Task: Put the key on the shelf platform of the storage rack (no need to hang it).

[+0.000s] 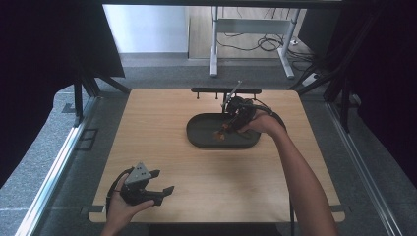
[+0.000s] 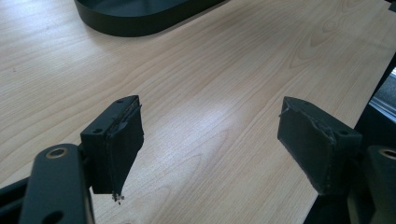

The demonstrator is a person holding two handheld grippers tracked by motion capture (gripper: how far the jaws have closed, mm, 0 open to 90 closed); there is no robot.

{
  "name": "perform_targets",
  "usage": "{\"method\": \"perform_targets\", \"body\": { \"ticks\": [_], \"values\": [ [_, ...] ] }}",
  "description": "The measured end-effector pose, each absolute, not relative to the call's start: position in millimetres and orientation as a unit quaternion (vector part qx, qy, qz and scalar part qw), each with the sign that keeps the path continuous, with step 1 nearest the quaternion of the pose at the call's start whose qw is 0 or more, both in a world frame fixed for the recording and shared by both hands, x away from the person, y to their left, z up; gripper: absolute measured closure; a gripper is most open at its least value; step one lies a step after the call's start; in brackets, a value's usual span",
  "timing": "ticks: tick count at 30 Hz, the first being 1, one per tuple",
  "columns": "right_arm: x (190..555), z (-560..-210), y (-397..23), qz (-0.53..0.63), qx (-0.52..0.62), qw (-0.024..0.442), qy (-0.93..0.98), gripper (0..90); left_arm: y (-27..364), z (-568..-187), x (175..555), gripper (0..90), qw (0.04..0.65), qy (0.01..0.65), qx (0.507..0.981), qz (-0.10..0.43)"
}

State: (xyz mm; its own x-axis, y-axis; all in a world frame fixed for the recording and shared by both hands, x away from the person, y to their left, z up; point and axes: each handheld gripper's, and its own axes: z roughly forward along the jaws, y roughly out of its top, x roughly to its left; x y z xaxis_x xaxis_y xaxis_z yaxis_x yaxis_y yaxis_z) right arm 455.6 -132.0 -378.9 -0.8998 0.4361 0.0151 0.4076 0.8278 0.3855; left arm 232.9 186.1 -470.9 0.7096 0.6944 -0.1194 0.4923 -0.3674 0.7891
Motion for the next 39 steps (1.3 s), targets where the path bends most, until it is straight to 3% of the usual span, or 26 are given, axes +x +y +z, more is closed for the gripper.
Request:
{"method": "perform_targets", "body": {
  "ticks": [39],
  "values": [
    [498.5,-413.4,-126.9,0.181,0.233,0.044,0.955,66.7,190.9,-470.8,233.6,22.6,0.433,0.368,0.814,0.118]
  ]
}}
